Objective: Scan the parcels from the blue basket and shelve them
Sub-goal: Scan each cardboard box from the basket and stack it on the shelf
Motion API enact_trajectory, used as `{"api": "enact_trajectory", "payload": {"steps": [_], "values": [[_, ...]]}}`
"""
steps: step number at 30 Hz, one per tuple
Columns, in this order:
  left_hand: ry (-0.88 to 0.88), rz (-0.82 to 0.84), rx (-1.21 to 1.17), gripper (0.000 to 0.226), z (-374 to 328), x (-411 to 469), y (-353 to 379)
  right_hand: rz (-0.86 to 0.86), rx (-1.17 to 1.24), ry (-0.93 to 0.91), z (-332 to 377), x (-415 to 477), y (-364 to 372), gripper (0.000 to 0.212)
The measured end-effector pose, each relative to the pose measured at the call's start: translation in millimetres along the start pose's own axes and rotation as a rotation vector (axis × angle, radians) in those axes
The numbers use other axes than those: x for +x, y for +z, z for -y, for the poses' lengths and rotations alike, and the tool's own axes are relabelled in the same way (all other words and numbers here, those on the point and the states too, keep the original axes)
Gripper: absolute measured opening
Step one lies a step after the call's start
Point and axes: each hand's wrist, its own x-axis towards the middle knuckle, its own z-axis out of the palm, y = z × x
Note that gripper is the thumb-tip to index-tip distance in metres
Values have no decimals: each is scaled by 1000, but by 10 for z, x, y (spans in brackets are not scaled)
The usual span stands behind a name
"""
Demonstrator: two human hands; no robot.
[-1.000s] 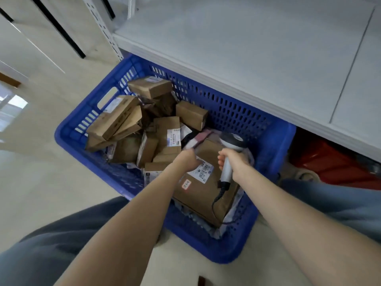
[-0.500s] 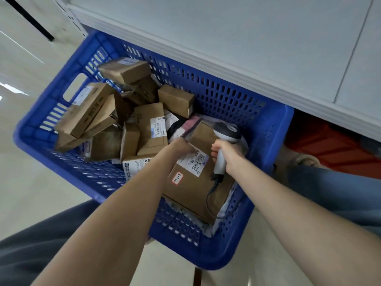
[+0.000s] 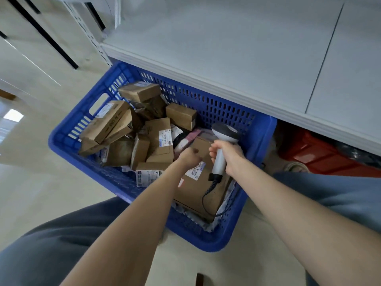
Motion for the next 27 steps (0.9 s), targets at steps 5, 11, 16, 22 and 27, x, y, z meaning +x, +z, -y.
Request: {"api": "enact_trajectory", "payload": {"steps": [5,11,16,22,27], "values": [[-79,-228,176,39,69,397,-73,-57,-58,60,11,330,-8,27],[-187,10,-20,40,230,740,-8,-54,-158,166,-168,866,72,32],[-214,122,-39,48,218,803,-122,-85,-195,208,-222,1014,14,30],[-215,128,-135,59,174,527,-318,-45,-89,162,-117,723,58,25],[-147,-58,-337,43,27,2,-750,8,3,0,52,158,60,19]]}}
